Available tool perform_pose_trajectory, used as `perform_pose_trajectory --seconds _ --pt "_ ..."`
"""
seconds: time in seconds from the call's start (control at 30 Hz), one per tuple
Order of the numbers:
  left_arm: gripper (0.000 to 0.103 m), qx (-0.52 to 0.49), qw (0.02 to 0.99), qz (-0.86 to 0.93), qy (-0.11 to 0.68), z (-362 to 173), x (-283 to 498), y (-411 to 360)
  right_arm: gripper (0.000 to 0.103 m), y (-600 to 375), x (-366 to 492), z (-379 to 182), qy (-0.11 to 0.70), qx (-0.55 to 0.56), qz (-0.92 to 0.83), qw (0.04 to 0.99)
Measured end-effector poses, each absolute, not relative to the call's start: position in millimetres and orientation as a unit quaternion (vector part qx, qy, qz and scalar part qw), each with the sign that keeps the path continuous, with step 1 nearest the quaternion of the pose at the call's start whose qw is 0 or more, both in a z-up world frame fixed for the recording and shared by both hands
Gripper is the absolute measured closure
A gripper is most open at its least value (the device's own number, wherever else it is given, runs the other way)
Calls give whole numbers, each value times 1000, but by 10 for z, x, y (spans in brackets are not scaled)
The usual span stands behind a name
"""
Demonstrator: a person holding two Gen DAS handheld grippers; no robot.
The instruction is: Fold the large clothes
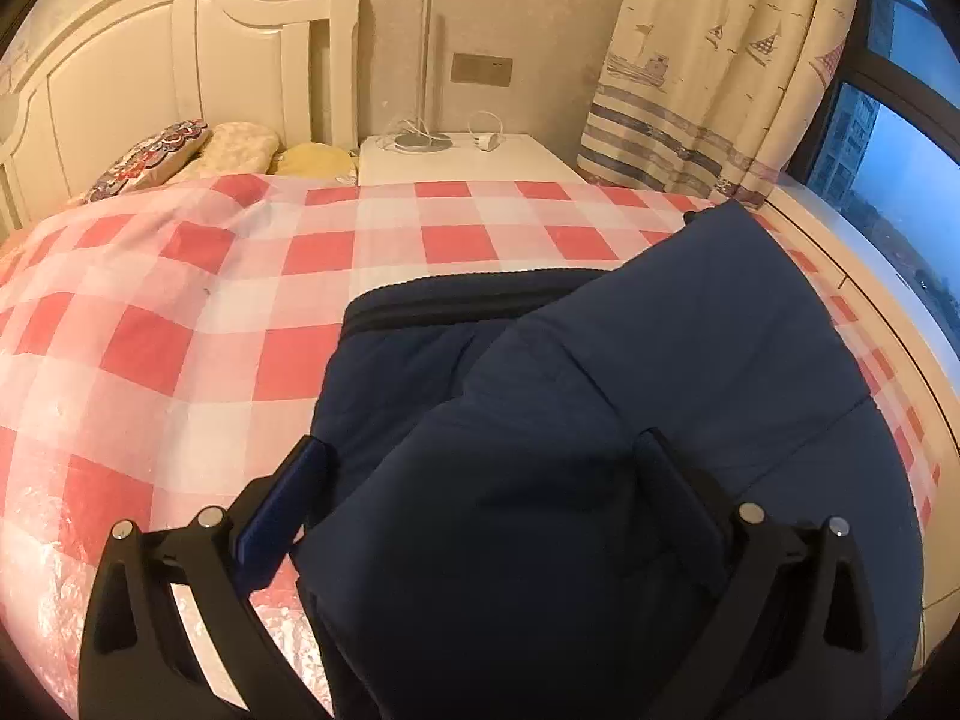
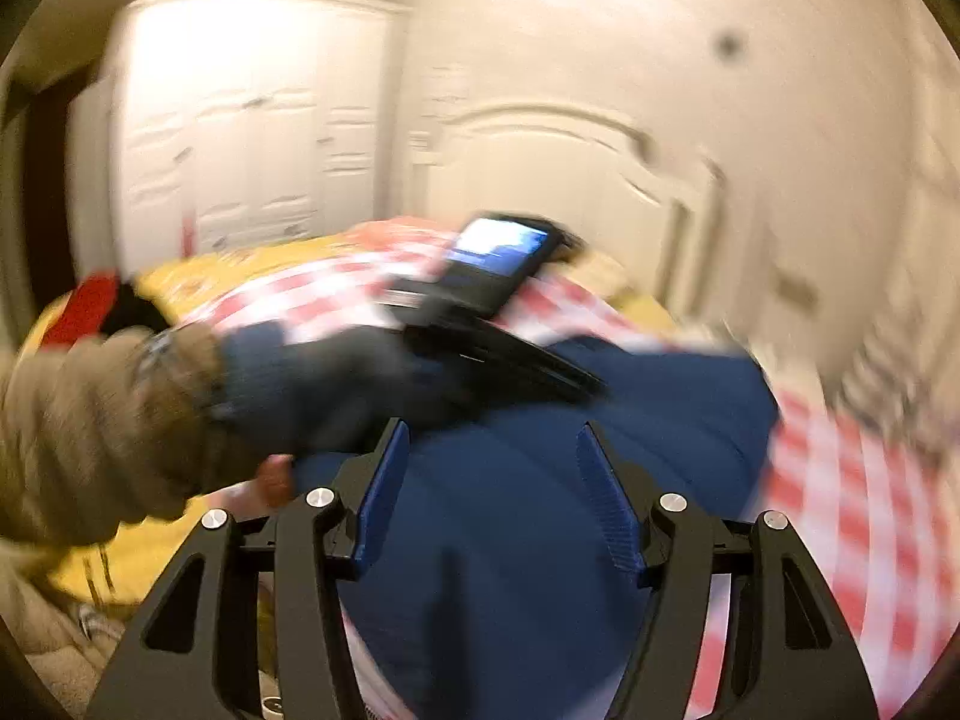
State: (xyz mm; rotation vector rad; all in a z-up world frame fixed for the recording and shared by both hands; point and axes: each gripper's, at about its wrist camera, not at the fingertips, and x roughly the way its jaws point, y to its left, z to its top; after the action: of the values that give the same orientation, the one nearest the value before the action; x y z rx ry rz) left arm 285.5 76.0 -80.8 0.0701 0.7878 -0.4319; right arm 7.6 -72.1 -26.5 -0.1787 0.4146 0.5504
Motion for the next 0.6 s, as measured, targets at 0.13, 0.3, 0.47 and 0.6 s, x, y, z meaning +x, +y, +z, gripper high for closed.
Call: perform_pose_trajectory --seconds 0.13,0.3,0.47,0.6 --pt "2 30 900 -209 382 -812 2877 780 40 -732 184 -494 238 -66 279 928" --pt "2 30 904 -195 380 -789 2868 806 37 -197 223 -886 226 -222 234 919" --pt "2 125 923 -98 350 -492 2706 591 37 -322 319 -854 246 -190 251 917" --pt "2 135 938 -113 298 -63 2445 398 37 -349 399 -847 248 -187 254 916"
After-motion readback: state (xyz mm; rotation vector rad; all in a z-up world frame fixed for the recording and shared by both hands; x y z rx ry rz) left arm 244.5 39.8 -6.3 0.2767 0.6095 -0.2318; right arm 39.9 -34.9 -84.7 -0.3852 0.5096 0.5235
